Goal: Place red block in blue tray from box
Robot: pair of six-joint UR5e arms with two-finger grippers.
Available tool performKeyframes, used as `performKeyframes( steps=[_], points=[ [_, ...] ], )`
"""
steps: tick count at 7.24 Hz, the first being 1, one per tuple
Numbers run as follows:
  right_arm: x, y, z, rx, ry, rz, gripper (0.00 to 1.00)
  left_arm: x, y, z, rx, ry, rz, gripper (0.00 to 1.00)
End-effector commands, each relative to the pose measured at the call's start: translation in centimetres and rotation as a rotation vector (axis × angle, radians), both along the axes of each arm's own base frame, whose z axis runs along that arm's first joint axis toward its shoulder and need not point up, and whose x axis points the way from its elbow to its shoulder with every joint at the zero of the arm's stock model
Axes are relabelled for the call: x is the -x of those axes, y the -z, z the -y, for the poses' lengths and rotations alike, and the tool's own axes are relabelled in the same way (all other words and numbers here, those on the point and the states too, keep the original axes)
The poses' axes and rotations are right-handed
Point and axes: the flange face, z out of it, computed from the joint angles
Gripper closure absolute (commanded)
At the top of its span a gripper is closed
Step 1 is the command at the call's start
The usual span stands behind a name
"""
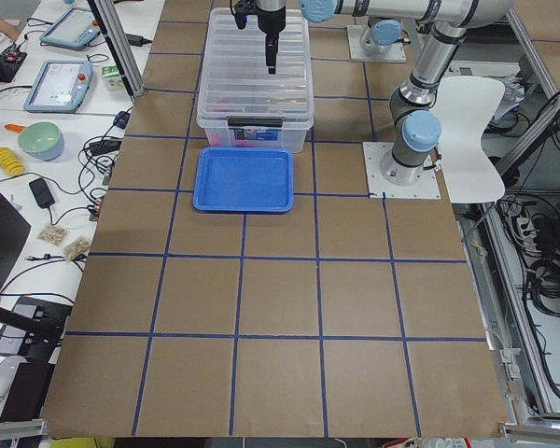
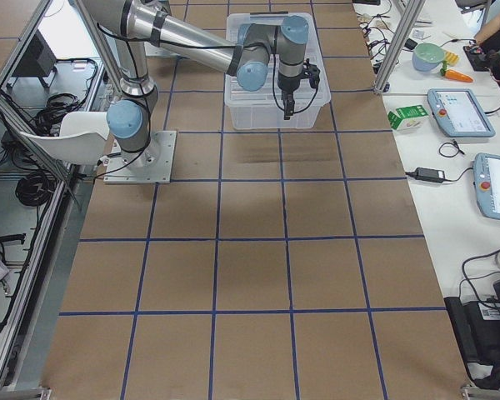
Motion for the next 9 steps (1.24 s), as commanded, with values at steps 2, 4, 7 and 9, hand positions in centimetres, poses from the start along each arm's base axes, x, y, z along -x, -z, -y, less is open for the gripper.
performKeyframes(
  steps=[2, 4, 7, 9],
  points=[
    [2.6, 0.1, 0.4, 0.009, -0.035, -0.004, 0.00, 0.0, -0.1, 0.0, 0.003, 0.004, 0.000, 0.00],
    [5.0, 0.0, 0.4, 0.007, -0.010, -0.004, 0.00, 0.0, -0.2, -0.1, 0.004, -0.004, -0.004, 0.00],
    [8.4, -0.1, 0.5, 0.005, 0.024, -0.006, 0.00, 0.0, 0.0, 0.1, 0.002, -0.015, -0.002, 0.00],
    [12.0, -0.4, 0.3, 0.012, 0.044, -0.008, 0.00, 0.1, -0.2, 0.5, 0.008, -0.015, 0.001, 0.00]
  ],
)
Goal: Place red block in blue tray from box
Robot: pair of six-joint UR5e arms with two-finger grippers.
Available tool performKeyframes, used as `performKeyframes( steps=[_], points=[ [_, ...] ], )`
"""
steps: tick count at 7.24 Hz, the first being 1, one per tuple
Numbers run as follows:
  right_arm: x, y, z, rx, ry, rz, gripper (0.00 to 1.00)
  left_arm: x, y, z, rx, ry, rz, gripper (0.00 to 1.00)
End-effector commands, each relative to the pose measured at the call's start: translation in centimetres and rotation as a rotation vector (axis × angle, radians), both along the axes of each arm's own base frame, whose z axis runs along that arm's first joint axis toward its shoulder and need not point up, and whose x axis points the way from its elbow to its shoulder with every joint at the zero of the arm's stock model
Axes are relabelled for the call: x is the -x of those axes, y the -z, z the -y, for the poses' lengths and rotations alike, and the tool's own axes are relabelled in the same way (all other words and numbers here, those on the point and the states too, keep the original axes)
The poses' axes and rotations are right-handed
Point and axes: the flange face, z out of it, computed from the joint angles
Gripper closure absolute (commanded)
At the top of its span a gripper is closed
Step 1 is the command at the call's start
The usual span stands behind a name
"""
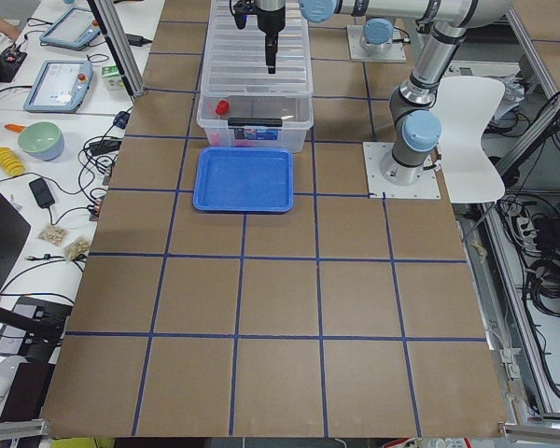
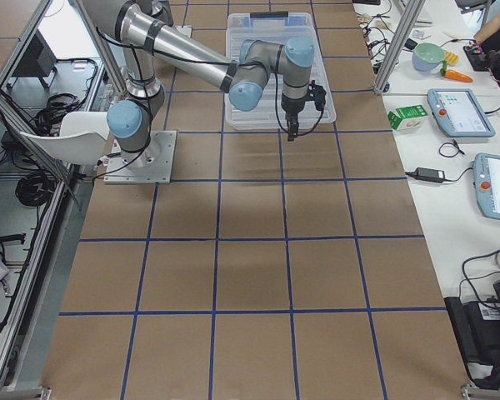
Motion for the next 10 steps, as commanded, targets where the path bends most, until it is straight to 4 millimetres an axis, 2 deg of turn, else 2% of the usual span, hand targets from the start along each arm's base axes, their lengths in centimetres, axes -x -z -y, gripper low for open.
performKeyframes(
  steps=[1, 2, 4, 6, 8, 9, 10],
  points=[
    [2.5, 0.0, -0.2, 0.001, 0.024, -0.002, 0.00, -0.2, -0.1, 0.4, 0.007, -0.005, 0.001, 0.00],
    [2.6, -0.1, -0.2, 0.005, 0.026, -0.005, 0.00, -0.3, 0.2, 0.9, 0.017, -0.002, -0.001, 0.00],
    [6.0, -0.1, -0.8, 0.003, 0.058, -0.004, 0.00, -0.4, 0.7, 1.2, 0.011, 0.004, -0.003, 0.00],
    [6.9, -0.1, -0.9, 0.003, 0.056, -0.005, 0.00, -0.5, 2.7, 2.1, -0.021, -0.005, 0.000, 0.00],
    [9.1, -0.1, -1.4, 0.004, 0.071, -0.005, 0.00, -0.2, 6.3, 3.4, -0.020, -0.016, 0.004, 0.00],
    [9.1, -0.4, -1.4, 0.009, 0.073, -0.007, 0.00, -0.1, 8.5, 3.4, -0.012, -0.033, 0.007, 0.05],
    [9.1, -0.2, -1.4, 0.006, 0.072, -0.006, 0.00, 0.1, 10.6, 3.2, -0.030, -0.035, -0.001, 0.17]
  ],
)
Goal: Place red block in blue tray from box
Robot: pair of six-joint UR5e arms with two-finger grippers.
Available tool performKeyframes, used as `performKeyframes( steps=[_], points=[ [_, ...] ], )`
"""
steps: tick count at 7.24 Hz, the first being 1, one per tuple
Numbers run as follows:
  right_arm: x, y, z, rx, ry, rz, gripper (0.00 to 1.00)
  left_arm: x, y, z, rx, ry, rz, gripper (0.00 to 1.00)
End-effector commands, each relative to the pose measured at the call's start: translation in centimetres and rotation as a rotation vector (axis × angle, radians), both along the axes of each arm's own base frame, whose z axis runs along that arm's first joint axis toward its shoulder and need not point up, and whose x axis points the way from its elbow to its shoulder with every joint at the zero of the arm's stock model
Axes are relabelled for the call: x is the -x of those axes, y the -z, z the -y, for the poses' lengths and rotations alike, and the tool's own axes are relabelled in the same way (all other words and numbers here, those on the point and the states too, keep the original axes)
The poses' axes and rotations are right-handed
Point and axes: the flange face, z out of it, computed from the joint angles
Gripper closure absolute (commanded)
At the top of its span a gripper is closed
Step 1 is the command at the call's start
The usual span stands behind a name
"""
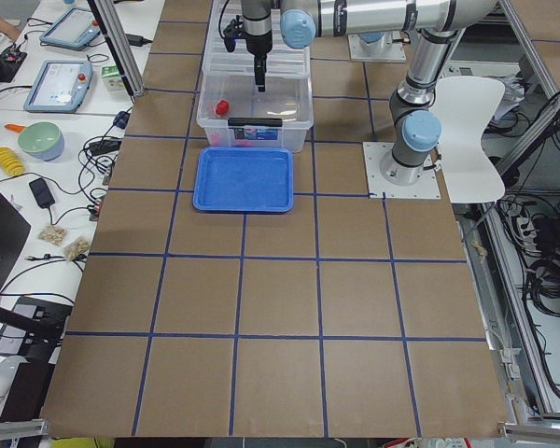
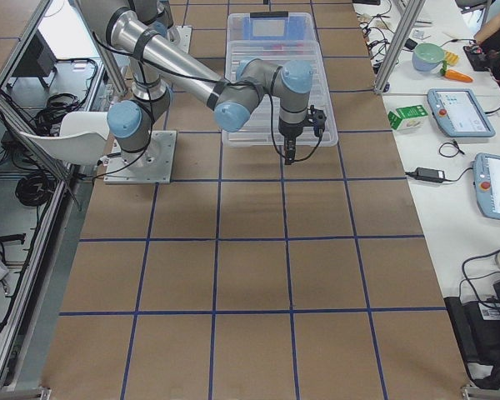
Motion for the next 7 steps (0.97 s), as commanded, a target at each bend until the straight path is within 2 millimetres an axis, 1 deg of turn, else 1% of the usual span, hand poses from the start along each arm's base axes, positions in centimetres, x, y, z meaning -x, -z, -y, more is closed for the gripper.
performKeyframes(
  steps=[1, 3, 4, 5, 6, 7],
  points=[
    [0.2, -0.1, 0.0, 0.002, 0.003, -0.001, 0.00, 0.3, 4.5, 0.1, -0.023, -0.004, -0.006, 0.30],
    [0.3, 0.0, -0.1, 0.000, 0.006, 0.000, 0.00, 0.8, 7.4, -0.1, -0.065, 0.006, -0.004, 0.30],
    [0.3, 0.0, -0.1, 0.000, 0.006, 0.000, 0.00, 1.7, 8.7, -0.1, -0.037, 0.021, -0.004, 0.30],
    [0.3, -0.3, -0.1, 0.006, 0.007, -0.001, 0.00, 2.0, 10.5, -0.3, -0.034, 0.027, -0.004, 0.30],
    [-0.3, -1.5, 0.1, 0.029, -0.005, -0.006, 0.00, 2.0, 12.4, -0.3, -0.034, 0.027, -0.004, 0.30],
    [-0.7, -4.0, 1.0, 0.062, -0.018, -0.016, 0.00, 2.0, 13.9, -0.1, -0.033, 0.028, -0.007, 0.30]
  ],
)
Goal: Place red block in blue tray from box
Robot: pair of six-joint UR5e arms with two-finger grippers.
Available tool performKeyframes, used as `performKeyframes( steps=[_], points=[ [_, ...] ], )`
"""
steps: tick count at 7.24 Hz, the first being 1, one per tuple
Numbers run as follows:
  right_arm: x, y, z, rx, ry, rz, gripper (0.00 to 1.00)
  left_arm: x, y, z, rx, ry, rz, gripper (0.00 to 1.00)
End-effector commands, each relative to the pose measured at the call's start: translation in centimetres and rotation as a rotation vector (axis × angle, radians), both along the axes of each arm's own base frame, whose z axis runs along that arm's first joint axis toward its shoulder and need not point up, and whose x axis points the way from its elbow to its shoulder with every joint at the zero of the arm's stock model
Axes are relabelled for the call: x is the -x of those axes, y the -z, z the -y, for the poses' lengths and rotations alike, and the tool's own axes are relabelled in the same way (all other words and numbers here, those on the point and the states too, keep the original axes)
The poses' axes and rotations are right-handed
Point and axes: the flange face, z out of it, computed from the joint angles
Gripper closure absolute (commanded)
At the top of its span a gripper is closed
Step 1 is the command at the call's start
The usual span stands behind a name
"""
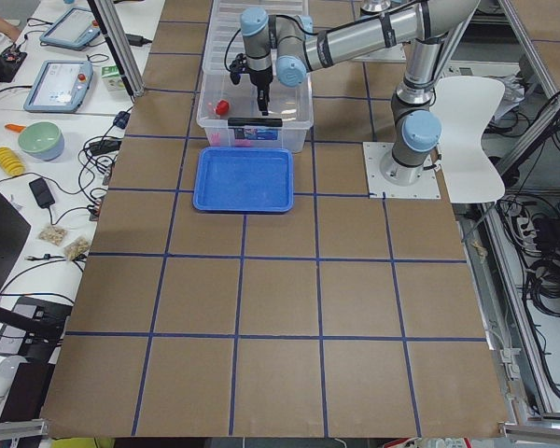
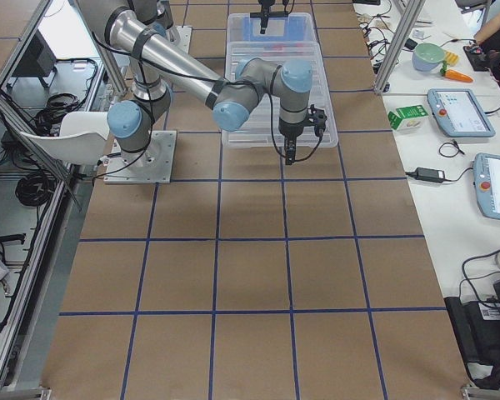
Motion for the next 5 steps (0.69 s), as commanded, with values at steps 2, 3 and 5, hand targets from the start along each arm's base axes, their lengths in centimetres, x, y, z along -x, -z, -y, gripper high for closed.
performKeyframes(
  steps=[2, 3, 5],
  points=[
    [-2.2, -8.2, 0.1, -0.002, -0.020, 0.008, 0.00, 0.3, 3.4, 0.3, -0.015, 0.001, -0.013, 0.30],
    [-3.5, -10.9, -2.2, -0.027, -0.021, 0.018, 0.00, 0.3, 4.3, 0.8, -0.011, 0.001, -0.014, 0.30],
    [-5.5, -15.0, -6.7, -0.043, -0.016, 0.020, 0.00, 0.9, 6.1, 1.4, -0.011, 0.009, -0.033, 0.30]
  ],
)
